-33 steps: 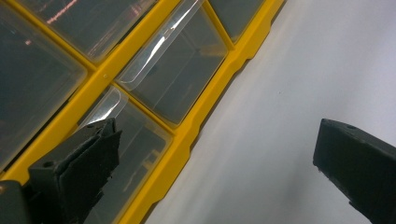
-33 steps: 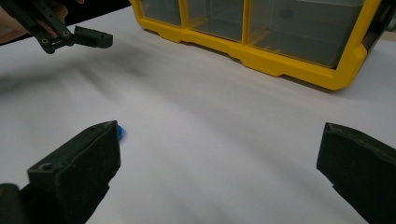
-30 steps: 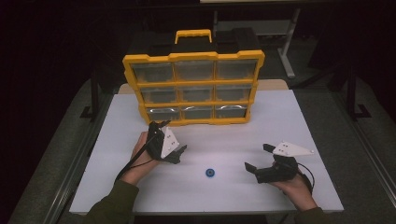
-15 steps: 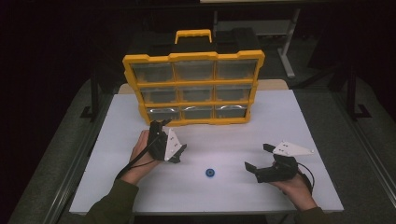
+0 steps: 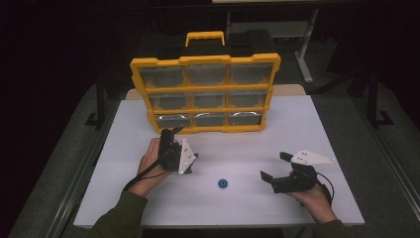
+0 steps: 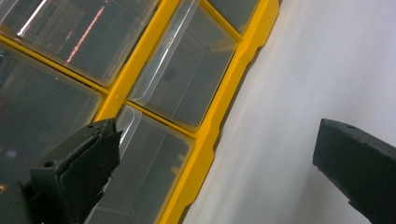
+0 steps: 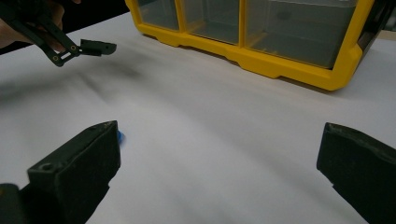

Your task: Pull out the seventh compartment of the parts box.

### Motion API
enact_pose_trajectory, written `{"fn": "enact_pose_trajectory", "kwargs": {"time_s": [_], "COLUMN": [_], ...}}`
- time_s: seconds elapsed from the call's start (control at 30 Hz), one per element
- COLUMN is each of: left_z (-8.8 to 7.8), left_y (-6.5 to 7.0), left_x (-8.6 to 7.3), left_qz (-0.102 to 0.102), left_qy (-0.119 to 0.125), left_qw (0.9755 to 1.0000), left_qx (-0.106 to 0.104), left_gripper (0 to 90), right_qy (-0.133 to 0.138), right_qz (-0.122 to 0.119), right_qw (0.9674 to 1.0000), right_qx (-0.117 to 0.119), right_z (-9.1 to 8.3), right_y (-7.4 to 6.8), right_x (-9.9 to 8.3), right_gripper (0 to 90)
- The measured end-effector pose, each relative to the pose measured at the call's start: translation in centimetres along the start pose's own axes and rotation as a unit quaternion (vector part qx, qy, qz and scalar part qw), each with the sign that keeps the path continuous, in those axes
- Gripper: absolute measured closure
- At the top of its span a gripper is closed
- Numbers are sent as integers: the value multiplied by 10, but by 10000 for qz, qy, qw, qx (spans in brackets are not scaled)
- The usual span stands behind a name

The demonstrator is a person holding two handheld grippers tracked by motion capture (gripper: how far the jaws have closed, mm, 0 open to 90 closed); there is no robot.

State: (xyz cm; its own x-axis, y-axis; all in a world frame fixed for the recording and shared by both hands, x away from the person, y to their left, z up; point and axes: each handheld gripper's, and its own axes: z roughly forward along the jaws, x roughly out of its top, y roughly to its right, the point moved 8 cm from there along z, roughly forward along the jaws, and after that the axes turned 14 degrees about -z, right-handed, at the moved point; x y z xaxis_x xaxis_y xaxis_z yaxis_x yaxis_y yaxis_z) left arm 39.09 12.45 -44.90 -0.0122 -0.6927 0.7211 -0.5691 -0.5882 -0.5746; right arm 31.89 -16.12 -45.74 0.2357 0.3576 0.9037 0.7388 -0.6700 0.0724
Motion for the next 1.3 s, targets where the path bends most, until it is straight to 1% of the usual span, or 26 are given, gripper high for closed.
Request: {"fn": "enact_pose_trajectory", "kwargs": {"time_s": [0.2,0.3,0.37,0.43,0.5,0.63,0.7,0.73,0.8,0.83,0.9,1.07,1.2,1.27,1.3], "left_z": [0,1,2,2,2,2,2,2,2,2,1,2,2,2,2], "left_y": [3,4,4,4,5,5,5,5,5,6,6,7,8,9,10], "left_x": [1,2,1,2,2,4,4,4,5,5,6,5,6,5,5], "left_qz": [250,292,352,361,411,481,596,622,696,695,812,928,1056,1103,1153], "left_qy": [-11,26,10,9,14,76,62,58,82,93,83,83,102,80,72], "left_qw": [9996,9995,9992,9992,9989,9984,9977,9975,9968,9968,9957,9943,9925,9920,9912], "left_qx": [106,133,175,189,225,280,331,344,389,381,444,509,600,609,640], "left_gripper": [2,3,3,3,3,3,4,5,44,46,46,49,47,44,44], "right_qy": [-22,-25,-36,-37,-44,-36,-35,-35,-45,-38,-19,-19,-24,-11,-15], "right_qz": [-48,-37,-36,-47,-45,-39,-42,-53,-44,-38,-29,-25,-43,-53,-51], "right_qw": [10000,10000,10000,10000,10000,10000,10000,10000,10000,10000,10000,10000,10000,10000,10000], "right_qx": [10,-1,10,5,15,1,9,13,7,2,-4,-6,-6,-8,-4], "right_z": [0,1,1,1,1,1,1,2,2,2,2,2,1,2,2], "right_y": [-1,0,0,0,0,0,-1,-1,-1,0,0,0,0,0,0], "right_x": [0,0,-1,-1,-1,-1,-1,0,-1,-1,0,0,0,0,0], "right_gripper": [0,0,0,0,0,0,0,0,0,0,0,0,0,0,0]}}
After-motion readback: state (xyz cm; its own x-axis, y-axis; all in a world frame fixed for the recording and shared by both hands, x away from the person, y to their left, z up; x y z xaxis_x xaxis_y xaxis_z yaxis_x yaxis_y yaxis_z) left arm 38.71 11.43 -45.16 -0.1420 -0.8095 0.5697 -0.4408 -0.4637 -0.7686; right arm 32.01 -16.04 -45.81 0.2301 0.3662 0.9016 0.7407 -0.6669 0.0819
